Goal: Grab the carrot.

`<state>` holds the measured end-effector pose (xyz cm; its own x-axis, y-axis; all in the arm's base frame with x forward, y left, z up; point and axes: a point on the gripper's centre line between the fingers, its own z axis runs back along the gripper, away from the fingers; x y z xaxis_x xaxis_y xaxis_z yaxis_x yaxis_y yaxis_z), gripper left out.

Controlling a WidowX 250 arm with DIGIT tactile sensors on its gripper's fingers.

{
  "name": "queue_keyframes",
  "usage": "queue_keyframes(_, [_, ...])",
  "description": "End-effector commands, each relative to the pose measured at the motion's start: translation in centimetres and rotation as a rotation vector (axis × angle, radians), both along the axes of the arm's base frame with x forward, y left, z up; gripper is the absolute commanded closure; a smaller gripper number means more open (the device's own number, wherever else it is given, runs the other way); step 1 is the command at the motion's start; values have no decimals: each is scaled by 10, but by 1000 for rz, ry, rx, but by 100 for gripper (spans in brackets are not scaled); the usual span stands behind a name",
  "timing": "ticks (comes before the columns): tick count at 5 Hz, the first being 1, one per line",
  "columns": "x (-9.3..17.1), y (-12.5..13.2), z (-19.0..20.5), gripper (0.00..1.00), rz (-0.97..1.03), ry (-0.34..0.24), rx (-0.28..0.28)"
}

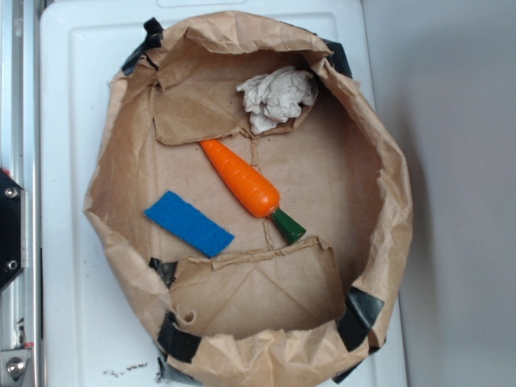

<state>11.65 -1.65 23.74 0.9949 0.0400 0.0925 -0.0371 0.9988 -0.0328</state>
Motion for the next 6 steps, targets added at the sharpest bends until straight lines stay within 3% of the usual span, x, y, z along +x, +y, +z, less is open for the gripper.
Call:
queue_keyframes(1, [0,0,0,0,0,0,0])
queue_keyframes(2, [0,0,0,0,0,0,0])
queue_keyframes(3, [24,-6,2,0,43,-6,-16])
queue_keyframes(5, [124,-13,-13,0,38,-31,-28])
queue_keyframes(6, [172,-16,-27,0,-192,-93,-62])
